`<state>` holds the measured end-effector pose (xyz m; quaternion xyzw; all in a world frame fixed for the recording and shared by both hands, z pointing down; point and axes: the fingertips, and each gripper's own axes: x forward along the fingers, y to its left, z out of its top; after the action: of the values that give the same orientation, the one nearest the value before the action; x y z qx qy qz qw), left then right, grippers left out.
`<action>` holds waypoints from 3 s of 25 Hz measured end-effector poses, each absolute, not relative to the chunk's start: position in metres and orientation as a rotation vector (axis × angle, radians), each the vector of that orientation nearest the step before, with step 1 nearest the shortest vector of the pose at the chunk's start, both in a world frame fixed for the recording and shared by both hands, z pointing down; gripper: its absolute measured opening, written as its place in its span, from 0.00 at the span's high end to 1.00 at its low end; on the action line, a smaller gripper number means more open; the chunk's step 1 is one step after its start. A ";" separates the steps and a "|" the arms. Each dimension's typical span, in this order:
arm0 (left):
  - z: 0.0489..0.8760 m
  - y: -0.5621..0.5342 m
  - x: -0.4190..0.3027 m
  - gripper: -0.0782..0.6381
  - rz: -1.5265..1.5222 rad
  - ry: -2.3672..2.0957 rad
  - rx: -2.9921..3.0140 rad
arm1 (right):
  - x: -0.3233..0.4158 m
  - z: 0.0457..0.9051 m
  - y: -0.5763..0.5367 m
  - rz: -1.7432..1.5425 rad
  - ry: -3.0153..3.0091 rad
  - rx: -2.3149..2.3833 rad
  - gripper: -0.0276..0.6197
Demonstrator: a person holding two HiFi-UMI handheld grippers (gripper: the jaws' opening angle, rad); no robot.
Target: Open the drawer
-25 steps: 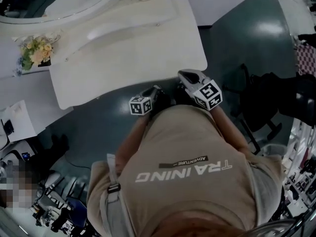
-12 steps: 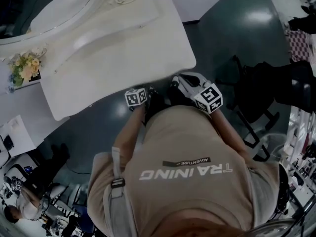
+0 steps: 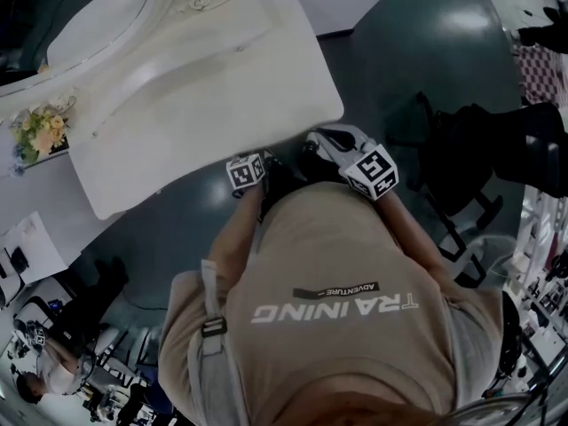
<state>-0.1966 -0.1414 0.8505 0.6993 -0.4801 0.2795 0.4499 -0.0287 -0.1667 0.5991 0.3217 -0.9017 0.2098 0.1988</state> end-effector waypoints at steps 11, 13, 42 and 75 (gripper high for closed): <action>0.858 -0.142 -0.188 0.70 0.860 -1.167 1.711 | -0.015 0.596 -0.188 0.592 -2.578 0.810 0.95; 0.858 -0.141 -0.187 0.70 0.857 -1.140 1.709 | -0.013 0.598 -0.189 0.598 -2.582 0.788 0.95; 0.857 -0.093 -0.172 0.71 0.918 -1.163 1.644 | 0.010 0.624 -0.179 0.647 -2.671 0.714 0.95; 0.848 0.001 -0.185 0.71 0.847 -1.022 1.794 | -0.018 0.598 -0.055 0.571 -2.487 0.935 0.95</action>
<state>-0.1847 0.0013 0.8478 0.7220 -0.4113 0.3411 0.4396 -0.0181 -0.0553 0.5979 0.3363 -0.8947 0.2052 0.2103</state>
